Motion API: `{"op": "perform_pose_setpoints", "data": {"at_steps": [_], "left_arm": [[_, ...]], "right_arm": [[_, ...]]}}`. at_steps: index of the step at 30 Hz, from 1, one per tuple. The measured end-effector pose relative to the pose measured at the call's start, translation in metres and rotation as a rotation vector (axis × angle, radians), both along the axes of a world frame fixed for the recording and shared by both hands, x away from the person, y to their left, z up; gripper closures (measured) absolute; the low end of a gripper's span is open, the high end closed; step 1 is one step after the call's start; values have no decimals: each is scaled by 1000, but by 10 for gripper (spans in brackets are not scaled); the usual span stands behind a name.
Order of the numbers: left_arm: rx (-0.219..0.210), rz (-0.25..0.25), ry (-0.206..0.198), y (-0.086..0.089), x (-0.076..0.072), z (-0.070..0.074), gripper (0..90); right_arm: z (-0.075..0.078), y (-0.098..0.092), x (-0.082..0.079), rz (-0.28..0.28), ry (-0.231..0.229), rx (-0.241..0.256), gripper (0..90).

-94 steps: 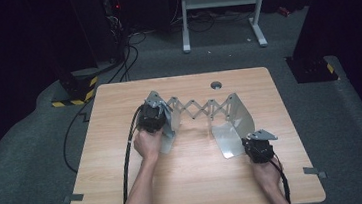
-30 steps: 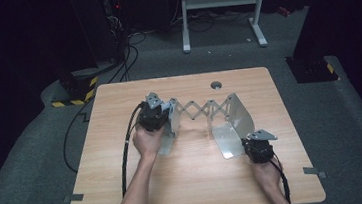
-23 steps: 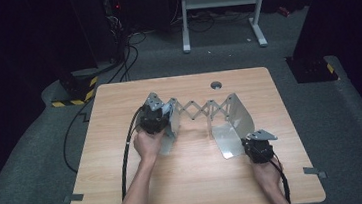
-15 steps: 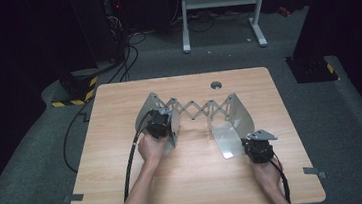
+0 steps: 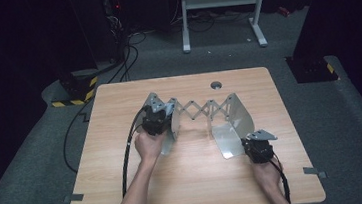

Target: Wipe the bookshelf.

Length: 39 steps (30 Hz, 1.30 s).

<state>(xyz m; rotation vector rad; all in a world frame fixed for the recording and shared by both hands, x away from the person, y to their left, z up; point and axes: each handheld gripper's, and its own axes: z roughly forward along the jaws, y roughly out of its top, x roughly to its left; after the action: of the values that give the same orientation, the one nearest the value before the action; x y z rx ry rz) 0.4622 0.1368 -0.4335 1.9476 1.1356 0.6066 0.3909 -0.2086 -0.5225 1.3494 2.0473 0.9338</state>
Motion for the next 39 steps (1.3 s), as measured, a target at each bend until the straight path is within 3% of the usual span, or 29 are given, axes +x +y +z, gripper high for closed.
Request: {"op": "perform_pose_setpoints", "data": {"at_steps": [5,10,17,31,39], "left_arm": [[-25,-15,-46,1,-1,20,783],[-33,-27,-50,1,2,25,782],[-39,-32,-55,-1,6,19,783],[-27,-44,-9,-2,9,2,785],[-18,-42,37,-3,11,-16,786]], "right_arm": [[0,0,0,1,1,0,887],[0,0,0,1,1,1,887],[0,0,0,3,1,0,886],[0,0,0,4,1,-2,884],[0,1,0,5,2,-2,883]]}}
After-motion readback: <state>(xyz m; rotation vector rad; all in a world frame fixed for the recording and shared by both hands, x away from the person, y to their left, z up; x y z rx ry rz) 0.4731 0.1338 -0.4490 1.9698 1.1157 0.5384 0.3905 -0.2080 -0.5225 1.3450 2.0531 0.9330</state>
